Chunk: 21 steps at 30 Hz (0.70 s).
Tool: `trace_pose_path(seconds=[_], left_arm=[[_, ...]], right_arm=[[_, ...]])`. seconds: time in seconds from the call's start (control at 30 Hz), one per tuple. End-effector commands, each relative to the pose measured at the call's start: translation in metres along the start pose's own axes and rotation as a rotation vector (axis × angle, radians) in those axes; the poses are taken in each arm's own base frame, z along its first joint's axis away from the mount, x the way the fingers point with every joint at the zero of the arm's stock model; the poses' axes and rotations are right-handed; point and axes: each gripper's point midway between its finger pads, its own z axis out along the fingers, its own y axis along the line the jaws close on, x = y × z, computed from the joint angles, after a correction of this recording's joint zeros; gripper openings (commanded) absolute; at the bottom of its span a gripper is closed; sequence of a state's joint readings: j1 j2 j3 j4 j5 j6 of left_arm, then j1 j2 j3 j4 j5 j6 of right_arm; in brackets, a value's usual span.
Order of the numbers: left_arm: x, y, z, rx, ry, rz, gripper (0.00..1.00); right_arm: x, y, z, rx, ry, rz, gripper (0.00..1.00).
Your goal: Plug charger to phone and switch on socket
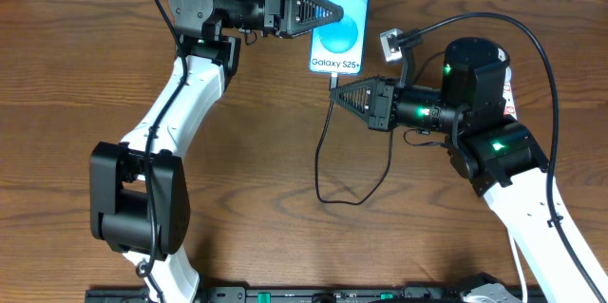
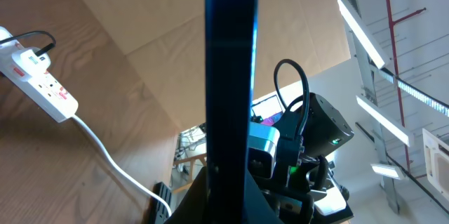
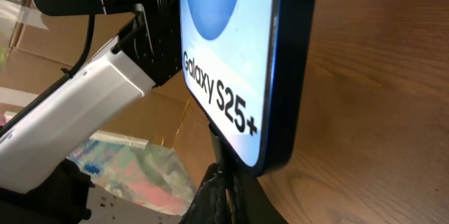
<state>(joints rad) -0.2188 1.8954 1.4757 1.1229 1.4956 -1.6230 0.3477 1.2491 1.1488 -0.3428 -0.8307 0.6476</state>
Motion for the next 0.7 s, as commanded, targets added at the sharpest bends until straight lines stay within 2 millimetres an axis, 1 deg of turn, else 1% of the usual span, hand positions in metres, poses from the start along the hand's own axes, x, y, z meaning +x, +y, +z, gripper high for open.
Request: trace_pose_path(seconds=[0.0,0.2,0.3,0.53,0.67], left_arm=[[0.004,-0.013,0.002,0.002,0.041,0.053,0.07],[0.005,-0.013,0.002,0.002,0.041,0.053,0.08],[0.005,-0.013,0.002,0.002,0.041,0.053,0.08],[0.005,-0.013,0.002,0.002,0.043,0.058,0.07],[0.008,-0.012,0.001,-0.001,0.063,0.069,0.07]], right_arm=[[-0.009,-0.001,-0.004,0.010,-0.035,0.004,0.01],[-0.014,0.002,-0.004,0.001,-0.055,-0.015,0.01],[-0.018,-0.002,-0.005,0.024,-0.079,-0.011,0.01],[-0.019,-0.003,-0.005,0.033,-0.086,-0.013,0.01],[-0.020,-0.004,-0.005,0.036,-0.088,-0.017,0.01]])
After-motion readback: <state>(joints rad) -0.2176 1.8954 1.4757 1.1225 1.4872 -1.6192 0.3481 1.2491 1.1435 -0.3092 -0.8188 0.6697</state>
